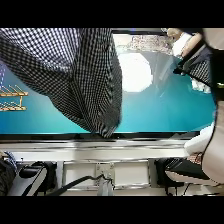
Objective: Fold the clothes and pants, and hang the long-sleeved shirts on hangers.
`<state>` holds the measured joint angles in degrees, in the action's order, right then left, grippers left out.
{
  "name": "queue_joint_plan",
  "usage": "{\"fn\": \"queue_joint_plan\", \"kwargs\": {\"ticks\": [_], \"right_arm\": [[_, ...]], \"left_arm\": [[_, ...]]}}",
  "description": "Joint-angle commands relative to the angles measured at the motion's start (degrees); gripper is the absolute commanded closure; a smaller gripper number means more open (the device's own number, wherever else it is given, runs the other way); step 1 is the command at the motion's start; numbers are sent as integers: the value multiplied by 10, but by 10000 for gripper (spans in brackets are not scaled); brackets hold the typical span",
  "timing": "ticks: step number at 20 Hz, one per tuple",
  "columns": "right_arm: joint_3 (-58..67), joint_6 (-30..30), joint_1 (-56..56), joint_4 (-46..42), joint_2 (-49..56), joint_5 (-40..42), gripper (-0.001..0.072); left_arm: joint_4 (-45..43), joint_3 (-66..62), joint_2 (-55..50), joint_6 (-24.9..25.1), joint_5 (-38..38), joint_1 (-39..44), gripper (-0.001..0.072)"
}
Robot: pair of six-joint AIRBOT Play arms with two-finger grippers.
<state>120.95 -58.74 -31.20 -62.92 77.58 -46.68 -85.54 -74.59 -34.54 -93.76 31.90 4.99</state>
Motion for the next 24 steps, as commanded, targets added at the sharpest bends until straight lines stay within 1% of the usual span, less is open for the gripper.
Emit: {"fn": "queue_joint_plan", "kwargs": {"ticks": [1, 4, 5, 8, 11, 13, 14, 17, 19, 20, 22, 23, 24], "right_arm": [[5, 27, 1, 6, -27, 28, 688], [-44, 12, 1, -32, -33, -57, 688], [-69, -10, 1, -55, -31, -96, 688], [-121, -67, 1, -98, -10, -252, 687], [-140, -78, 1, -98, 22, -396, 687], [-140, -79, 1, -99, 41, -464, 687], [-140, -83, 1, -98, 46, -482, 687], [-140, -82, 1, -90, 46, -479, 687], [-140, -82, 1, -89, 50, -446, 687], [-140, -82, 1, -90, 56, -430, 687], [-140, -83, 1, -97, 76, -372, 688], [-140, -94, 1, -99, 90, -335, 688], [-140, -114, 1, -97, 106, -295, 688]], "left_arm": [[4, 0, 21, 1, 10, 40, 689], [-22, 0, -26, 1, 80, 39, 688], [-38, 0, -49, 1, 106, 38, 689], [-55, 0, -132, 0, 165, 27, 689], [-53, 0, -214, -2, 181, 24, 689], [-59, 0, -253, -15, 167, 23, 690], [-64, 0, -268, -15, 153, 21, 690], [-64, 0, -301, -20, 119, 21, 689], [-64, 0, -321, -44, 109, 21, 689], [-64, 0, -329, -64, 103, 21, 689], [-61, 0, -343, -94, 92, 14, 685], [-55, 0, -347, -96, 94, 13, 614], [-55, 0, -350, -95, 101, 13, 389]]}}
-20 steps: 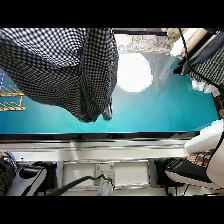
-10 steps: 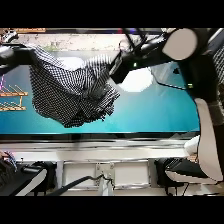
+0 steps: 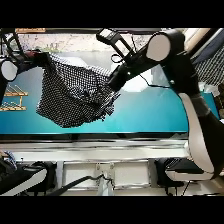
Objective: Fold the clothes and pants, and hang the long-sleeved shirts on hangers.
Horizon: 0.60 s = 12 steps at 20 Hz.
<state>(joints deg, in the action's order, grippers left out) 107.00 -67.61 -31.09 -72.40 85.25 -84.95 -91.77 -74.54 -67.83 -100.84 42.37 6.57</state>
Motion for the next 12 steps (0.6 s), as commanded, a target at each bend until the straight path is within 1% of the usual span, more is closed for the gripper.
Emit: {"fn": "queue_joint_plan", "kwargs": {"ticks": [1, 4, 6, 10, 11, 12], "right_arm": [[0, -41, 0, 3, 45, 123, 687], [0, -58, 0, 31, 83, 196, 685], [0, -69, 0, 31, 96, 218, 685], [0, -69, 0, 30, 98, 219, 684], [0, -68, 0, 30, 98, 219, 684], [0, -67, 0, 30, 98, 219, 684]], "left_arm": [[6, 0, -18, -24, 5, -3, 302], [-8, 0, -12, -23, 23, -27, 302], [-17, 0, -2, -23, 45, -72, 302], [-17, 0, 3, -23, 128, -211, 303], [-17, 0, 3, -18, 142, -246, 303], [-17, 0, 3, -3, 150, -283, 303]]}}
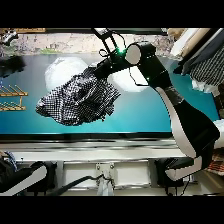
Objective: Fold the clothes and pants, and hang the long-sleeved shirts on hangers.
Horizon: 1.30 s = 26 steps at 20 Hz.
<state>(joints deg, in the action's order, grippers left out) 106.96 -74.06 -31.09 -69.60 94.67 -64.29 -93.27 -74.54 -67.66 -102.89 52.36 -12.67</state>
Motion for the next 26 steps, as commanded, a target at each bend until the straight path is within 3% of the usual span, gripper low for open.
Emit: {"fn": "queue_joint_plan", "kwargs": {"ticks": [1, 7, 8, 16, 25, 26], "right_arm": [[0, -2, 0, 2, 3, 14, 684], [0, 2, 0, 2, 3, 26, 685], [0, 3, 0, 2, 3, 24, 686], [0, 9, 0, 3, 3, 10, 688], [0, 10, 0, 3, 3, 15, 687], [0, 10, 0, 3, 3, 15, 687]], "left_arm": [[-2, 0, 1, 35, 54, -125, 303], [-9, 0, -44, 164, 58, -251, 305], [-28, 0, -55, 180, 50, -258, 345], [-84, -136, -222, 183, 65, -268, 345], [-118, -173, -303, 224, 7, -269, 357], [-120, -173, -309, 224, -1, -269, 387]]}}
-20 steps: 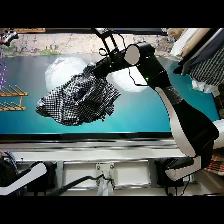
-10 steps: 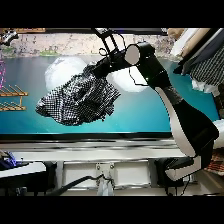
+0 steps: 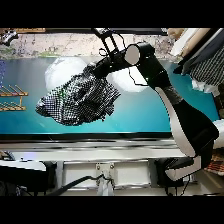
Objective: Fold the clothes and pants, and hang the long-sleeved shirts on hangers.
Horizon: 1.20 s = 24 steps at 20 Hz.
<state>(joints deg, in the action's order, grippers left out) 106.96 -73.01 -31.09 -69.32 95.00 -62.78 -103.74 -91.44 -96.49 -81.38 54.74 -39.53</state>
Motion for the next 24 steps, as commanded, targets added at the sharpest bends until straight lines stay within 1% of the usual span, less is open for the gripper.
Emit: {"fn": "queue_joint_plan", "kwargs": {"ticks": [1, 2, 3, 4, 10, 11, 12, 15, 17, 20, 21, 23, 24], "right_arm": [[0, 0, 0, 0, 0, 0, 687], [0, 0, 0, 0, 0, 0, 687], [0, 0, 0, 0, 0, 0, 687], [0, 0, 0, 0, 0, 0, 687], [0, 0, 0, 1, 0, 1, 685], [0, 0, 0, 1, 0, 2, 685], [0, 0, 0, 1, 0, 2, 685], [0, 0, 0, 3, 0, 3, 685], [0, 0, 0, 3, 0, 3, 686], [0, 0, 0, 3, 0, 4, 686], [0, 0, 0, 3, 0, 4, 686], [0, 0, 0, 3, 0, 4, 686], [0, 0, 0, 3, 0, 4, 686]], "left_arm": [[-17, -4, -27, 10, -33, -1, 415], [-21, -5, -33, 9, -42, -1, 417], [-23, -5, -39, 9, -50, -1, 471], [-23, -5, -44, 9, -57, -1, 495], [-13, -5, -64, 9, -81, -17, 500], [-10, -5, -64, 9, -83, -20, 569], [-10, -5, -63, 9, -84, -22, 587], [-10, -6, -62, 9, -86, -23, 588], [-10, -6, -61, 9, -88, -22, 633], [-7, -6, -61, 9, -90, -18, 642], [-8, -6, -61, 9, -89, -16, 658], [-5, -6, -60, 9, -89, -15, 659], [-5, -6, -59, 9, -89, -15, 687]]}}
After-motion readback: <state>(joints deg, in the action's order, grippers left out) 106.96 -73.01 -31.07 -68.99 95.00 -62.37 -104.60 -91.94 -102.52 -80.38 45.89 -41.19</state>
